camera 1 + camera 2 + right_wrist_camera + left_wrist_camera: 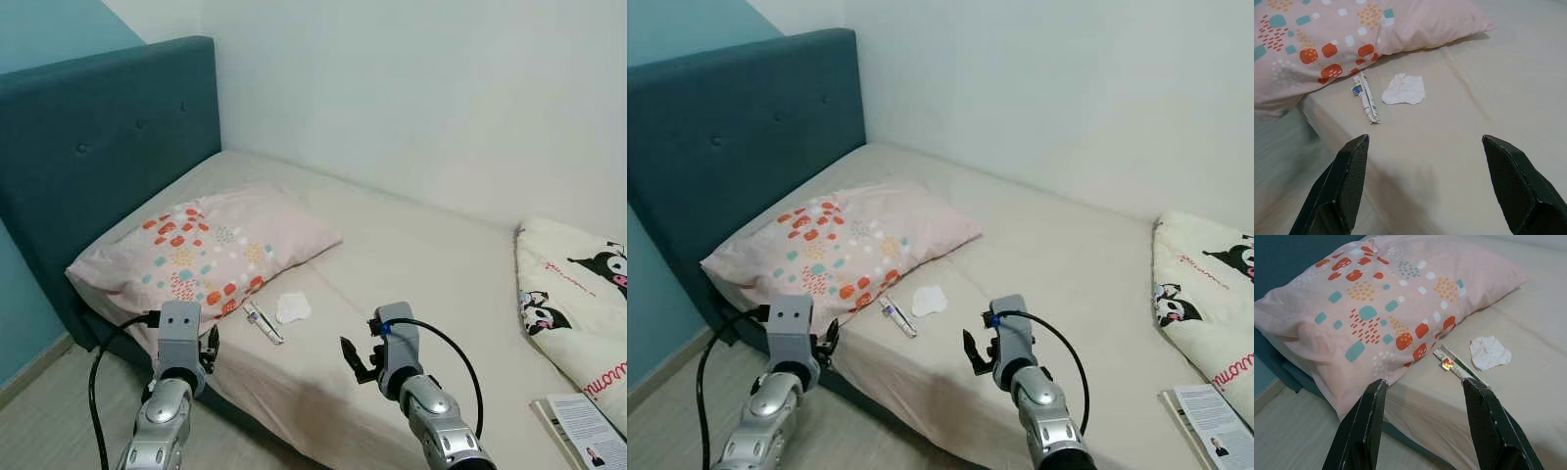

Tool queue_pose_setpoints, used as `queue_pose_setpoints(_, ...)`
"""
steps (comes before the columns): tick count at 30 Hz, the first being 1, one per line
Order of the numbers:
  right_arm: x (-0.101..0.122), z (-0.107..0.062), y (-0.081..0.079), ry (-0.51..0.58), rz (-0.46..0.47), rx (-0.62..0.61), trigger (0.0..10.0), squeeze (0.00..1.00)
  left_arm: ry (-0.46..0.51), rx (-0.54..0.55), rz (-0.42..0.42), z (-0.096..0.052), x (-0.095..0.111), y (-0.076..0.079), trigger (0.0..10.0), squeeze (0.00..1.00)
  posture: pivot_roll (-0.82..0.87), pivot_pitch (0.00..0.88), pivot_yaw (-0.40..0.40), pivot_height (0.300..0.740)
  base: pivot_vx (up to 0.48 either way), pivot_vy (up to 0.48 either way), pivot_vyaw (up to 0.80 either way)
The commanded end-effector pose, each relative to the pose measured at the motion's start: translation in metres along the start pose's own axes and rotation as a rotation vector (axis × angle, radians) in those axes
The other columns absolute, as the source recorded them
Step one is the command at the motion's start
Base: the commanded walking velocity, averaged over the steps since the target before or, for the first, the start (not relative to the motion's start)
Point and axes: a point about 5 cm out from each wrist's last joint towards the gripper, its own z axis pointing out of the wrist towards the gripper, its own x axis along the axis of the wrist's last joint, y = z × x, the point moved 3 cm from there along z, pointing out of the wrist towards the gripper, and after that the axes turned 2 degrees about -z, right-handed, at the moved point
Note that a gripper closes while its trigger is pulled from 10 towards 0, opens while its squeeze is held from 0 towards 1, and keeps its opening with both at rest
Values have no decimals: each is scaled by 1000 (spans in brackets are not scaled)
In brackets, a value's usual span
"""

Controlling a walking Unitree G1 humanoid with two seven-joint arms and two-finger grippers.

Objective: Clean up the room

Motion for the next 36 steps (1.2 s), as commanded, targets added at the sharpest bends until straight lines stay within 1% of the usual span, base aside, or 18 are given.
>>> queue_pose_setpoints(1, 6, 1, 0, 26, -3, 5, 10000, 0, 3, 2, -12, -1, -1, 1, 10000, 0, -15, 0, -96, 740, 0, 0, 0)
queue_pose_setpoints(21, 4, 0, 2, 24, -3, -7, 10000, 0, 14, -28, -33, -2, 1, 6, 10000, 0, -17, 0, -94, 740, 0, 0, 0)
queue_pose_setpoints(25, 4, 0, 6, 21, 28, -36, 10000, 0, 25, -38, -45, -2, 3, 7, 10000, 0, -16, 0, -95, 740, 0, 0, -800)
queue_pose_setpoints(31, 1, -2, -3, 17, 1, 31, 10000, 0, 46, -49, -43, -3, 6, 8, 10000, 0, -17, 0, -93, 740, 0, 0, -800)
queue_pose_setpoints(36, -1, -3, -5, 14, -7, 38, 10000, 0, 58, -40, -41, -3, 8, 7, 10000, 0, -15, 0, -94, 740, 0, 0, -800)
